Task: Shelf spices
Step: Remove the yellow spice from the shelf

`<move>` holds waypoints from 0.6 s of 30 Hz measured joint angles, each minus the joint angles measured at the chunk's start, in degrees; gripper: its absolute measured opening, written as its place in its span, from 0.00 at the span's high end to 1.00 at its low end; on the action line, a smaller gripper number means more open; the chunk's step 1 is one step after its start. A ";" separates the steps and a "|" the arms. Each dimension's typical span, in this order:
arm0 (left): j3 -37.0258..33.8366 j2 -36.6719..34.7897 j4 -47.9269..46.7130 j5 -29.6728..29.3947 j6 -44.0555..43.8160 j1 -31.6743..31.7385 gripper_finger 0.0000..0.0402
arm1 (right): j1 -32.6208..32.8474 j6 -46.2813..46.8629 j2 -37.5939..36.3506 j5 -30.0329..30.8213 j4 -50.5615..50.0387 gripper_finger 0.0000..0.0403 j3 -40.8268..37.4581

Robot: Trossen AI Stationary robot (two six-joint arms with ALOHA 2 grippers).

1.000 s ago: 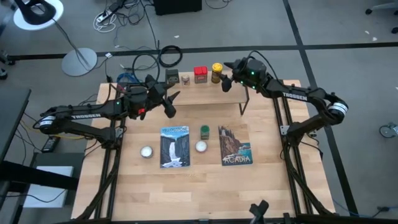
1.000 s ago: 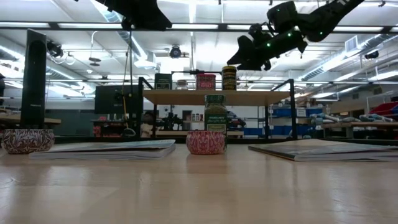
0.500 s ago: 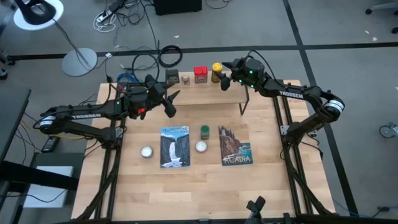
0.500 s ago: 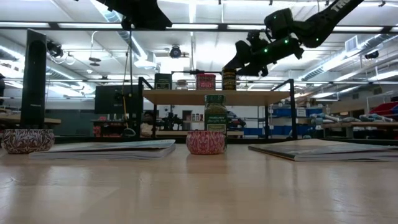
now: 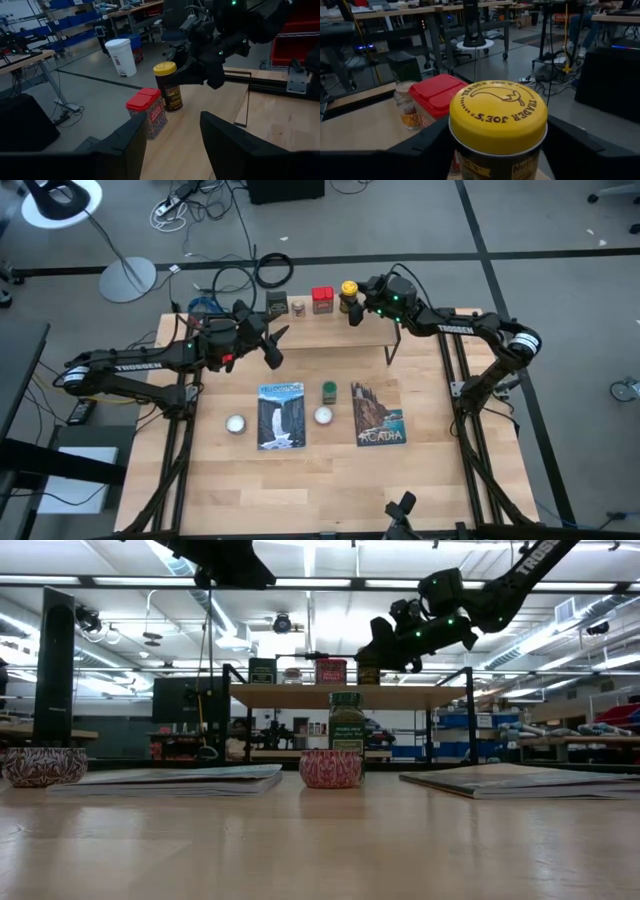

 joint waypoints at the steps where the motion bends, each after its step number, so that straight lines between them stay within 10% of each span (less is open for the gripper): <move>1: 0.00 0.00 -0.04 -0.13 0.01 0.00 0.53 | 0.00 -0.08 -0.19 -0.17 0.08 0.41 0.00; 18: 0.00 0.00 -0.11 -1.83 1.57 0.01 0.53 | 7.62 -3.90 -9.54 -2.64 0.64 0.50 -0.04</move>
